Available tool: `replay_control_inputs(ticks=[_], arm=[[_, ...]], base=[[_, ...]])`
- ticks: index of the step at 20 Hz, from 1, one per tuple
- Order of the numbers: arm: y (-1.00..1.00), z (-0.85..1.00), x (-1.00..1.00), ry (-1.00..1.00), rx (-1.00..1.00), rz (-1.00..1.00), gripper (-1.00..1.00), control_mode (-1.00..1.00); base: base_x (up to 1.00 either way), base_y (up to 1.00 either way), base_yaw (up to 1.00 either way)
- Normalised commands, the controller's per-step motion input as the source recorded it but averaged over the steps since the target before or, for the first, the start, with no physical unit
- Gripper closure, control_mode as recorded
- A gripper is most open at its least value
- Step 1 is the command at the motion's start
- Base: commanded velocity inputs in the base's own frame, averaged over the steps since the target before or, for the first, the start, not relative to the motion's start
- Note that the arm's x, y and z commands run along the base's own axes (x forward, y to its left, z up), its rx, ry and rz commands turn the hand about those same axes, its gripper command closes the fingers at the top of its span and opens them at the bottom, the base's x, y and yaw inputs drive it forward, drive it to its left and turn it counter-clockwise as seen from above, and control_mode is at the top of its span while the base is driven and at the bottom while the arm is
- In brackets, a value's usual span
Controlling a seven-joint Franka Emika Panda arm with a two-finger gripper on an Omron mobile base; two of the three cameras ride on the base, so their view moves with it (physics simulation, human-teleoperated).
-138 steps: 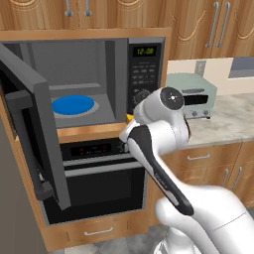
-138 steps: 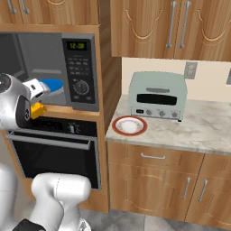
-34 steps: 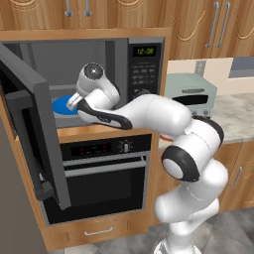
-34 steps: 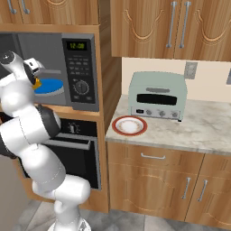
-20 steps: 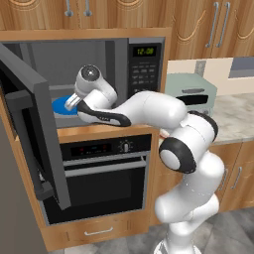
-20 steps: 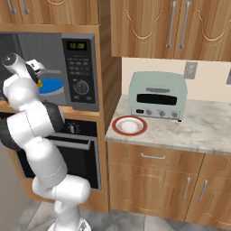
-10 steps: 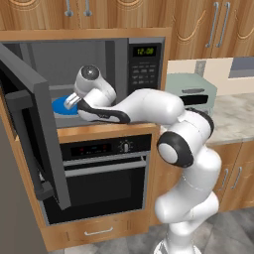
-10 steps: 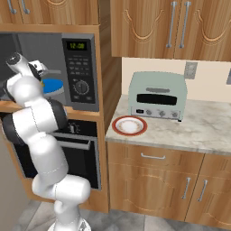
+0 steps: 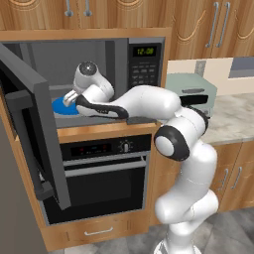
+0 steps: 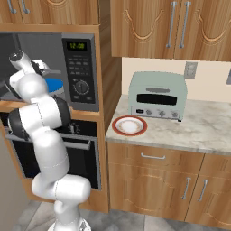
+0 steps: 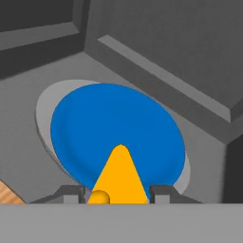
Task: Pick the cheese from the counter and place it in the microwave. Then turn on the microwave.
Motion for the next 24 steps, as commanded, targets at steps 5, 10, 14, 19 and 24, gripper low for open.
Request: replay_control_inputs(ticks=[5, 10, 14, 19, 24], arm=[[0.08, -0.09, 0.11, 0.05, 0.01, -0.03, 1.0, -1.0], [0.07, -0.05, 0.14, 0.07, 0.02, -0.02, 1.0, -1.0], [0.05, -0.03, 0.16, 0.04, 0.02, -0.03, 1.0, -1.0], [0.05, -0.08, 0.16, 0.02, 0.01, -0.03, 1.0, -1.0], [0.05, -0.09, 0.15, 0.02, 0.01, -0.03, 1.0, -1.0]], base=[[0.0, 0.0, 0.0], [0.0, 0.0, 0.0], [0.0, 0.0, 0.0], [0.0, 0.0, 0.0], [0.0, 0.0, 0.0]])
